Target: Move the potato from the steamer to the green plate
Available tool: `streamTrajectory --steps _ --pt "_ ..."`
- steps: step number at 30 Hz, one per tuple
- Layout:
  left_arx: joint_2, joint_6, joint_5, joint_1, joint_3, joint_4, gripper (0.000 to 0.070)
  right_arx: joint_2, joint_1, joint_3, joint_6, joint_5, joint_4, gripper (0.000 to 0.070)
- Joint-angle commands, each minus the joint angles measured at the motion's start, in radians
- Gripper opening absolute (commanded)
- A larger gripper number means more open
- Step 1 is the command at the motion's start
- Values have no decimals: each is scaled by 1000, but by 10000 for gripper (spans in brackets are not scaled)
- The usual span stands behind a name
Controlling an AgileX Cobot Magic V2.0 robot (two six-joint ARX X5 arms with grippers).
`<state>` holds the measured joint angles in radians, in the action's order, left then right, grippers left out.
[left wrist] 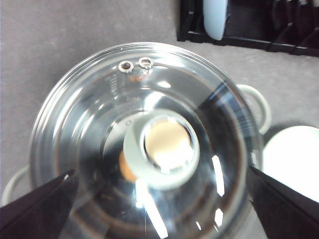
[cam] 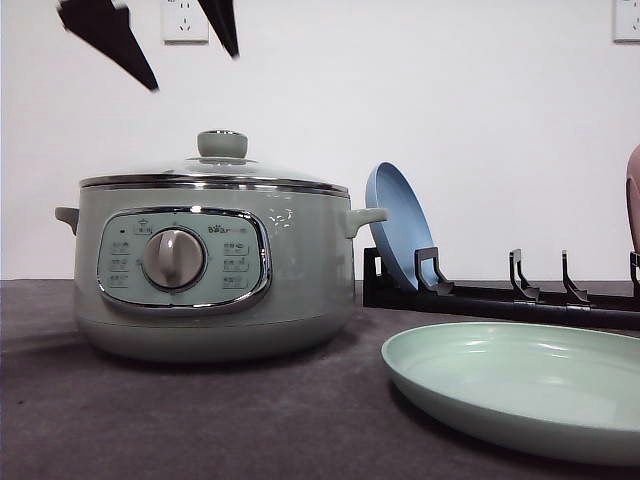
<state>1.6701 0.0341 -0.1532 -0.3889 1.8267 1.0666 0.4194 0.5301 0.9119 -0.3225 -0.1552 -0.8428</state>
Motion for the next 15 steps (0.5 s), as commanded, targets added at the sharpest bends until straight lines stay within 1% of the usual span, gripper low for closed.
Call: streamTrajectory --steps 1,3,8,15 --pt "33 -15 5 -5 29 -25 700 4 5 14 -10 6 4 560" --pt "59 -15 9 -9 29 -41 700 4 5 14 -10 7 4 560" --pt "99 -15 60 -26 29 -44 700 4 5 14 -10 7 4 560" --pt "120 -16 61 -55 29 -50 700 4 5 14 -10 27 4 560"
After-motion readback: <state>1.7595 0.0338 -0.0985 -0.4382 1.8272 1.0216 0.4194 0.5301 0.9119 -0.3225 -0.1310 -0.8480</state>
